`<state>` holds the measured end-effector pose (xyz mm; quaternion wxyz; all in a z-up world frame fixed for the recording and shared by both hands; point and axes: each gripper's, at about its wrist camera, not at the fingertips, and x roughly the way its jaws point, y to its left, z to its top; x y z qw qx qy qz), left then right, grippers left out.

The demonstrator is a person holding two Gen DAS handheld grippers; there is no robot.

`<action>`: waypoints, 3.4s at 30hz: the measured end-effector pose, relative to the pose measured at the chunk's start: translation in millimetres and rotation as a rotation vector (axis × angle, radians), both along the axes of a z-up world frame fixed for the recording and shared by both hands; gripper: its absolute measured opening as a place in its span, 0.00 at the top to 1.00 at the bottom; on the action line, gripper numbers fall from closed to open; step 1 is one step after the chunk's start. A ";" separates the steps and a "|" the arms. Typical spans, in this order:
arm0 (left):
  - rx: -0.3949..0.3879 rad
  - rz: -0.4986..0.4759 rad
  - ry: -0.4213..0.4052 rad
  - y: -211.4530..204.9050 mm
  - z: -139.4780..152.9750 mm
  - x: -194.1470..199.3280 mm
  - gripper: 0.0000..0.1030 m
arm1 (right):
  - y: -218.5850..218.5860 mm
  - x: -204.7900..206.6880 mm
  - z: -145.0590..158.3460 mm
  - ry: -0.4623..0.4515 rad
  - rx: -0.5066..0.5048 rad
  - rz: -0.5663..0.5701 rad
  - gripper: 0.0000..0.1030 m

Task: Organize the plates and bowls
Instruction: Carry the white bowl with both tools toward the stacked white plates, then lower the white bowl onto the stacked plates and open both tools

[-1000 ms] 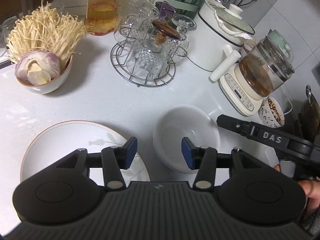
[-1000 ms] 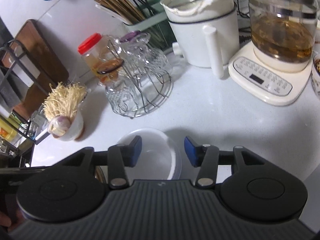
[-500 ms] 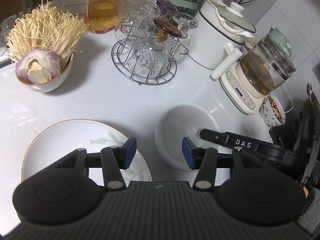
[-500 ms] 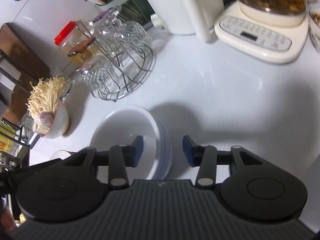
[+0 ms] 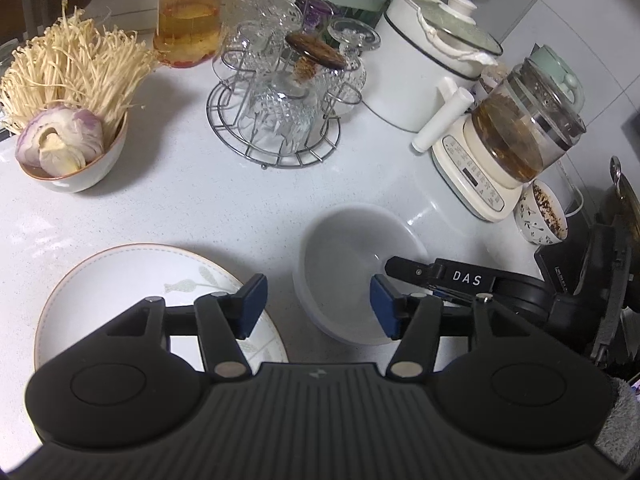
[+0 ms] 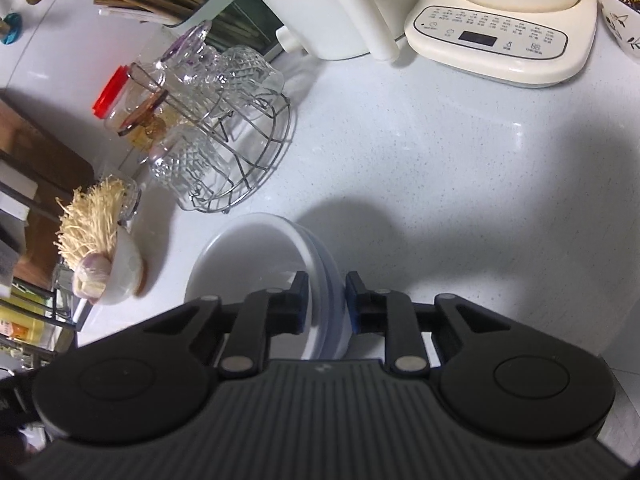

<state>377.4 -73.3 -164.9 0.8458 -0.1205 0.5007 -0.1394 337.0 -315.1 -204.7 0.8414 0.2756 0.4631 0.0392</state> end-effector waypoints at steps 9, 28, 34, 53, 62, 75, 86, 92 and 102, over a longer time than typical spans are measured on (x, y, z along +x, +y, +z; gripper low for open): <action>0.004 -0.032 0.009 -12.3 -3.0 11.8 0.37 | -3.6 -1.4 0.6 -0.003 -0.005 -0.008 0.82; -0.044 -0.085 0.054 -48.9 -25.1 31.4 0.37 | -36.0 -16.1 4.1 0.022 -0.038 -0.049 0.87; -0.052 -0.094 0.104 -59.5 -40.5 32.9 0.38 | -40.8 -21.6 1.7 0.031 -0.030 -0.054 0.88; -0.031 -0.091 0.146 -54.6 -64.3 33.0 0.77 | -38.2 -25.9 0.6 0.020 -0.027 -0.049 0.87; -0.040 -0.081 0.110 -44.4 -45.0 17.6 0.77 | -27.9 -35.5 16.2 -0.015 -0.047 -0.033 0.87; -0.019 -0.101 -0.006 -39.6 28.8 -23.7 0.77 | -23.4 -71.8 79.3 -0.096 -0.033 -0.057 0.87; -0.016 -0.029 -0.051 -8.6 63.1 -61.6 0.77 | 3.1 -94.3 104.9 -0.138 -0.017 -0.011 0.87; -0.010 0.034 -0.081 11.8 75.0 -82.5 0.77 | 20.5 -106.2 113.0 -0.143 0.000 0.038 0.87; -0.038 0.156 -0.083 58.2 81.7 -113.8 0.77 | 52.6 -104.1 121.2 -0.162 0.034 0.138 0.87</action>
